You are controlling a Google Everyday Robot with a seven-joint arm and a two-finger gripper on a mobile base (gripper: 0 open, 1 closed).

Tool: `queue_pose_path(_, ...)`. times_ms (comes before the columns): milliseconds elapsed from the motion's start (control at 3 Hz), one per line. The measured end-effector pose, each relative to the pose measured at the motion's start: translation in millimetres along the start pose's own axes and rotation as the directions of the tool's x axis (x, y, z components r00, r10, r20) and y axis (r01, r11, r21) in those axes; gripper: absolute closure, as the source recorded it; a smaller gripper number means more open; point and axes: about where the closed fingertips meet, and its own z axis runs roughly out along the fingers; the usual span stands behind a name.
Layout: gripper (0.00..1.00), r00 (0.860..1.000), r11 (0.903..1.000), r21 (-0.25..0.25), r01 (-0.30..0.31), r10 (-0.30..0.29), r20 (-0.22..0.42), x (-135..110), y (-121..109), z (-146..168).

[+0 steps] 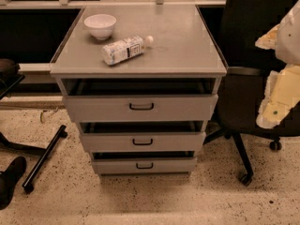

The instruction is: Open bottom drawer

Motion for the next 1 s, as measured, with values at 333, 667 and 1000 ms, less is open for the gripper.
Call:
queue_pose_path(333,0.0,1.0,1.0,0.0,0.0,0.0,0.0,0.0,0.0,0.0)
queue_pose_path(667,0.0,1.0,0.999,-0.044,0.01,-0.011,-0.014,0.8,12.3,29.8)
queue_pose_path(1000,0.0,1.0,0.9859,-0.166,0.017,-0.013,0.027,0.0,48.1,102.6)
